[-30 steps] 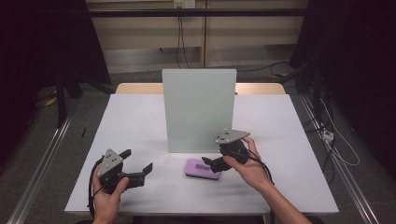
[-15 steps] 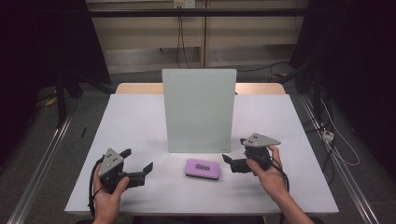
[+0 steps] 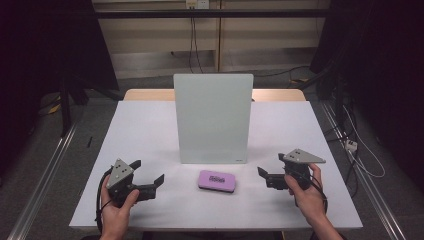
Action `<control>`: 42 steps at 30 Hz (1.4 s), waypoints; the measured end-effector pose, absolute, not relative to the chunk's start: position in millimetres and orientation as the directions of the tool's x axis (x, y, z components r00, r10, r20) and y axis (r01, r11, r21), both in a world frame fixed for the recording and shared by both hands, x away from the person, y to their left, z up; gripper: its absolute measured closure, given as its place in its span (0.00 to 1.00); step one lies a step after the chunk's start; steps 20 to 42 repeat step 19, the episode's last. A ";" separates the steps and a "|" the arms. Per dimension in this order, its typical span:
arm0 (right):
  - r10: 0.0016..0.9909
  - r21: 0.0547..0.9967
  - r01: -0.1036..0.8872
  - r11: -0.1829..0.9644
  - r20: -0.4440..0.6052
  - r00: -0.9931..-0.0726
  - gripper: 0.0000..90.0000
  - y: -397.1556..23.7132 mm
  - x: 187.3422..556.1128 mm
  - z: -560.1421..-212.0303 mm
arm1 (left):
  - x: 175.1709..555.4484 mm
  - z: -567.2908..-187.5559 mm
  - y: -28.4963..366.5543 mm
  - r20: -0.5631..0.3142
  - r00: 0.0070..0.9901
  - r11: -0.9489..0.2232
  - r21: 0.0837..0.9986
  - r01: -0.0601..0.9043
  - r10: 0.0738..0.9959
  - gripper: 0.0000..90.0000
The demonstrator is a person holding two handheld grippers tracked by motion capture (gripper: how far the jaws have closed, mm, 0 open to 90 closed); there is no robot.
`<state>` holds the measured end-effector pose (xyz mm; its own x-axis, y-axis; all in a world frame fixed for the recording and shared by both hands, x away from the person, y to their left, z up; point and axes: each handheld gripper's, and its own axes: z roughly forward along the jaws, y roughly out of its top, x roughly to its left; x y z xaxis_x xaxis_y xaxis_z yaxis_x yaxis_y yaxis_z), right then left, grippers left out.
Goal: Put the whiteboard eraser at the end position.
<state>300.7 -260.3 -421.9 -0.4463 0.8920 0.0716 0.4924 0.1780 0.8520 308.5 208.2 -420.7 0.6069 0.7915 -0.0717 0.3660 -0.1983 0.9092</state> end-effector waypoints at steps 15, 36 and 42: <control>0.920 0.881 0.458 0.116 0.078 -0.383 0.10 -281.8 275.6 -441.1 | 310.2 -420.7 210.9 -0.081 0.576 -0.175 0.911 0.375 0.813 0.05; 0.922 0.881 0.461 0.104 0.088 -0.376 0.10 -282.1 274.4 -442.3 | 310.9 -421.7 209.4 -0.086 0.581 -0.177 0.907 0.381 0.809 0.05; 0.922 0.881 0.461 0.104 0.088 -0.376 0.10 -282.1 274.4 -442.3 | 310.9 -421.7 209.4 -0.086 0.581 -0.177 0.907 0.381 0.809 0.05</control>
